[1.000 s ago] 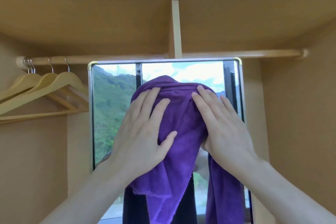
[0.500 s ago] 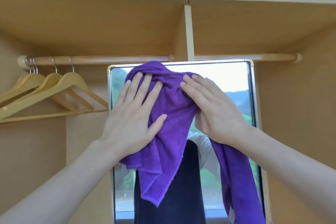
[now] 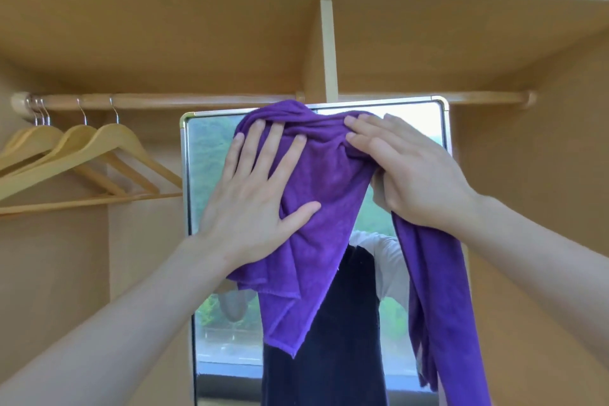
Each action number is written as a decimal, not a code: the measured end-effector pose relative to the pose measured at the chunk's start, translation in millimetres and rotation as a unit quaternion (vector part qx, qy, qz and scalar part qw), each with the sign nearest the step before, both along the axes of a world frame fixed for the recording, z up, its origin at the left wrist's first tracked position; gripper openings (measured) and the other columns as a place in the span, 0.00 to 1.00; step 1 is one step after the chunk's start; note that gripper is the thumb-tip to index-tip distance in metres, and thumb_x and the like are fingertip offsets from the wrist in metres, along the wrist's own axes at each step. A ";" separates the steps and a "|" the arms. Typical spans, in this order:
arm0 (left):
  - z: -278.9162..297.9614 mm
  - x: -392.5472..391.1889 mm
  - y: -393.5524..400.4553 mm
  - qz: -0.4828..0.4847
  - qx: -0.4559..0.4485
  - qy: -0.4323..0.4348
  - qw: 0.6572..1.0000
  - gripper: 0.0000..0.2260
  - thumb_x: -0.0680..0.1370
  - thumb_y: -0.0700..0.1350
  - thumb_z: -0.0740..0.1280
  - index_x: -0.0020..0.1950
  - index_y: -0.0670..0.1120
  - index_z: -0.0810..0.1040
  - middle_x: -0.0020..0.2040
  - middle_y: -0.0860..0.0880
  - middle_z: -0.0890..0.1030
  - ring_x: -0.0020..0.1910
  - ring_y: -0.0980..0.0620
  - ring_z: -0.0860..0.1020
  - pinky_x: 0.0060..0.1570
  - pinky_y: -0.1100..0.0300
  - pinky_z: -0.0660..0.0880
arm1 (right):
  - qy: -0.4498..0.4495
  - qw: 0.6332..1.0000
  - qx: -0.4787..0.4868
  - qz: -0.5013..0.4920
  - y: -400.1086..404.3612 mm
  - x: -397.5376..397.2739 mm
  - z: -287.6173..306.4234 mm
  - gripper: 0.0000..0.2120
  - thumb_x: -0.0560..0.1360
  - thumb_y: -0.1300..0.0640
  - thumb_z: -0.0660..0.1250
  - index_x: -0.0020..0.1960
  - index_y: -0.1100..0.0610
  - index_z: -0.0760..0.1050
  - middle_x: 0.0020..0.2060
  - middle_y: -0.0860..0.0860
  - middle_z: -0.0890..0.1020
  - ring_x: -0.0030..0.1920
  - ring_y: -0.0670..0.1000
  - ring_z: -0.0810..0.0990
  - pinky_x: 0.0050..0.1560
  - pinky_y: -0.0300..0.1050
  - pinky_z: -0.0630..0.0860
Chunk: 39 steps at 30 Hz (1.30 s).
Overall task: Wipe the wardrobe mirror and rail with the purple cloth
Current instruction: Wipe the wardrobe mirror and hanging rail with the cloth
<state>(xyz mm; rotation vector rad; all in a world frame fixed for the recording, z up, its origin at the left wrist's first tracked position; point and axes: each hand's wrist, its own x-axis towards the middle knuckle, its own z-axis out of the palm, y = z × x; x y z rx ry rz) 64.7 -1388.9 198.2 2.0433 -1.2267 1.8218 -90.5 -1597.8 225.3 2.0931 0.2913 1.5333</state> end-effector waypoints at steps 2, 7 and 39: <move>4.3 -3.0 -6.8 0.000 -0.009 -0.010 1.000 0.39 0.79 0.70 0.51 0.84 0.50 0.51 0.84 0.42 0.51 0.83 0.42 0.45 0.81 0.44 0.44 | -0.002 1.000 0.005 -0.007 -3.4 -7.0 6.1 0.25 0.72 0.67 0.57 0.67 0.67 0.76 0.71 0.61 0.75 0.71 0.63 0.75 0.75 0.61 0.66; 9.8 -9.0 -19.7 0.011 -0.028 -0.034 0.999 0.38 0.80 0.69 0.52 0.84 0.49 0.52 0.84 0.42 0.51 0.83 0.41 0.47 0.80 0.43 0.44 | -0.009 1.000 0.009 0.014 -17.8 -13.9 11.8 0.27 0.75 0.64 0.50 0.69 0.66 0.76 0.70 0.61 0.76 0.71 0.64 0.75 0.74 0.63 0.66; -210.9 -59.5 -37.3 0.117 0.119 0.047 0.985 0.32 0.83 0.64 0.53 0.80 0.44 0.58 0.79 0.39 0.58 0.79 0.37 0.51 0.80 0.40 0.45 | 0.060 0.986 0.144 0.066 -27.8 0.6 -275.1 0.30 0.75 0.68 0.58 0.78 0.64 0.63 0.77 0.60 0.68 0.78 0.59 0.65 0.76 0.67 0.61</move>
